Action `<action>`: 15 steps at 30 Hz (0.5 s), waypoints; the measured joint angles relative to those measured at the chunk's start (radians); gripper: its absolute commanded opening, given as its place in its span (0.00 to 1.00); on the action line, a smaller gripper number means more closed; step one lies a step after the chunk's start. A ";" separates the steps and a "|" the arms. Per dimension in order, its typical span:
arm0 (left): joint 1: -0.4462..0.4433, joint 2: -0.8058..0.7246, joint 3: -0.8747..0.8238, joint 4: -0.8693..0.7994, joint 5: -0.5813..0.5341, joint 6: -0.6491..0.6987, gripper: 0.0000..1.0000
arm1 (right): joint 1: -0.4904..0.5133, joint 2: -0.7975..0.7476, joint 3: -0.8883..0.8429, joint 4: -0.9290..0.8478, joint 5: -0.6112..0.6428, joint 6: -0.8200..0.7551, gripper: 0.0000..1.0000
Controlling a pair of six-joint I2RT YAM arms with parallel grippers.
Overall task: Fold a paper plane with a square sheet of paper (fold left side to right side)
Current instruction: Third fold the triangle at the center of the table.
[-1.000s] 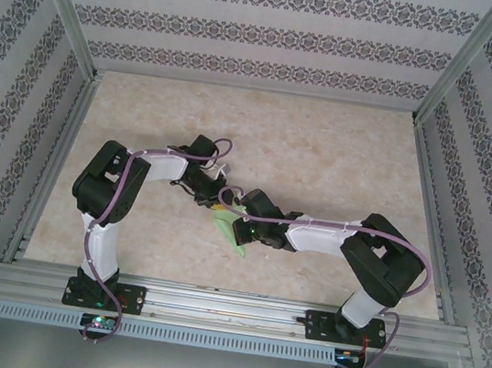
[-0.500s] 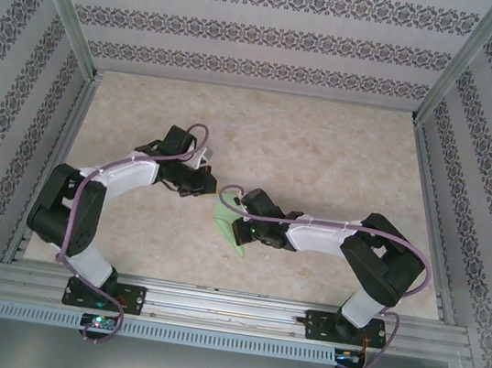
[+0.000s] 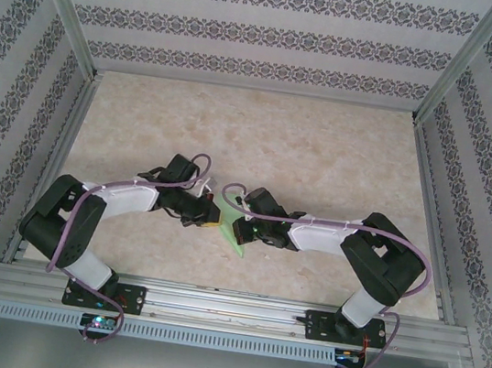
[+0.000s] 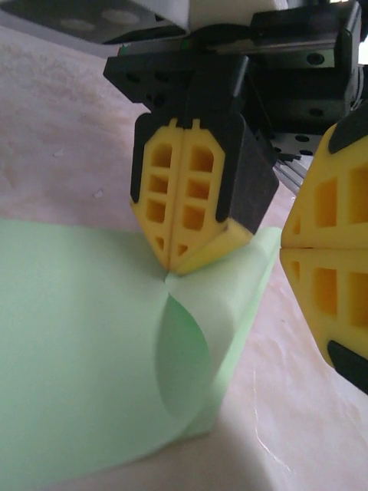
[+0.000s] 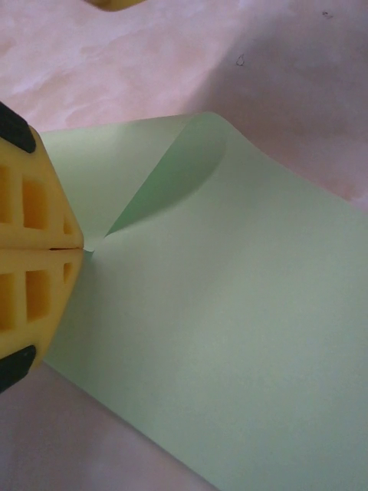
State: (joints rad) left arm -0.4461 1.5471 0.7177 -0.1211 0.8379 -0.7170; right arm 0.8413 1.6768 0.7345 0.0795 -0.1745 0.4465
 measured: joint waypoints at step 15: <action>-0.066 0.143 0.034 0.090 0.000 -0.051 0.03 | 0.000 0.002 0.000 0.001 0.000 0.000 0.00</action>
State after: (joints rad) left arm -0.5117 1.6897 0.7517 -0.0315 0.8379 -0.7685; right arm 0.8413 1.6787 0.7345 0.0803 -0.1745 0.4465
